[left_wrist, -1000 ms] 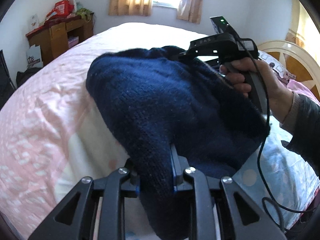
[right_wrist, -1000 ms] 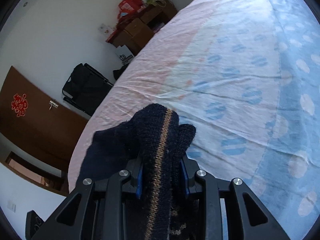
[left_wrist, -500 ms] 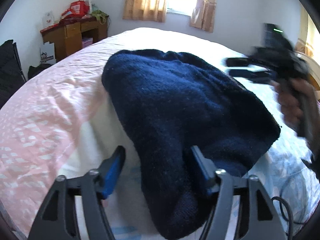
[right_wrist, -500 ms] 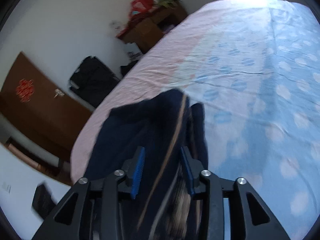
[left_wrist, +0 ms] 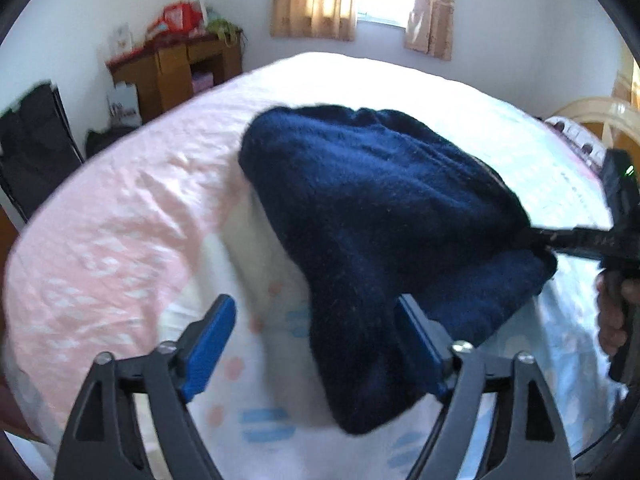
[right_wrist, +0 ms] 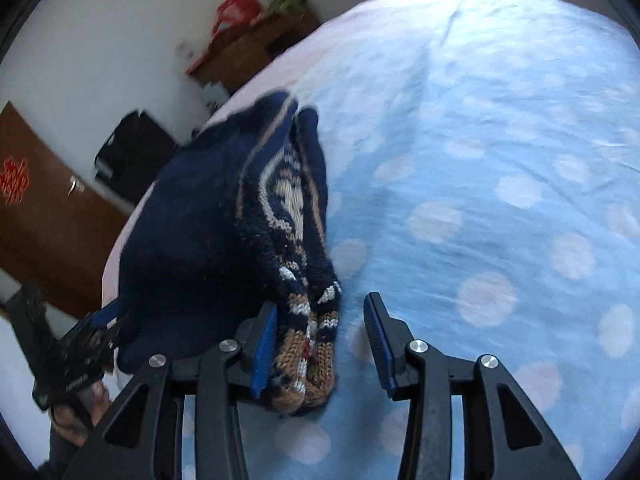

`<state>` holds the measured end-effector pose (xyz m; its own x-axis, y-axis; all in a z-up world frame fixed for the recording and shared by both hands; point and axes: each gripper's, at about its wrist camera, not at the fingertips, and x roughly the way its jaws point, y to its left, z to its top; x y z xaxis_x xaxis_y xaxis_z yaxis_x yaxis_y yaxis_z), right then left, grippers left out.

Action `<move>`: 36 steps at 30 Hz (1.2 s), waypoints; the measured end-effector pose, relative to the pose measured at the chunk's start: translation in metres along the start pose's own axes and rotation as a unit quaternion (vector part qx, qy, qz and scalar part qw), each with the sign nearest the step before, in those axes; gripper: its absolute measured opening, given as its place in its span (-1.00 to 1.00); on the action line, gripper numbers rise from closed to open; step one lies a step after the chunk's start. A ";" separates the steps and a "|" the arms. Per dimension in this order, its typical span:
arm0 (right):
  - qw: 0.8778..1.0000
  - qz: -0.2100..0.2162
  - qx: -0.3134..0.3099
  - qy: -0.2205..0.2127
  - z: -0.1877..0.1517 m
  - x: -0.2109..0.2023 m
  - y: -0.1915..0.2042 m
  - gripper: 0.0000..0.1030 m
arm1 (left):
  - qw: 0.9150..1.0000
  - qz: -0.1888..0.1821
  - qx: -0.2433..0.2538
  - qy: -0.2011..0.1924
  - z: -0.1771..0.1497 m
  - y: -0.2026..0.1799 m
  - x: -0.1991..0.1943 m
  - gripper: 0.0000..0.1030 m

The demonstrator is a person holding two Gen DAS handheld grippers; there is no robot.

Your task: Fold small clothes

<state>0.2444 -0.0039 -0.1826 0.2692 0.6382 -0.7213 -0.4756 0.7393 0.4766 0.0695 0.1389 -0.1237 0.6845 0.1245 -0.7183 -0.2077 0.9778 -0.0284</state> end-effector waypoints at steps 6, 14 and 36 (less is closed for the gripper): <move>0.998 0.006 -0.003 -0.055 -0.021 -0.052 0.018 -0.13 | 1.000 0.005 0.006 -0.015 0.000 -0.002 -0.024 0.82; 0.981 -0.069 -0.119 -0.137 -0.058 -0.116 0.088 0.01 | 0.996 -0.012 0.026 -0.087 0.011 -0.024 -0.077 0.84; 0.955 -0.111 -0.156 -0.228 -0.083 -0.179 0.122 0.27 | 0.991 -0.023 0.040 -0.129 0.012 -0.036 -0.100 0.94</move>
<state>0.0687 -0.0455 -0.0372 0.6953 0.5522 -0.4601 -0.5708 0.8132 0.1134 0.0169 0.0936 -0.0421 0.8503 0.1076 -0.5152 -0.1222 0.9925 0.0055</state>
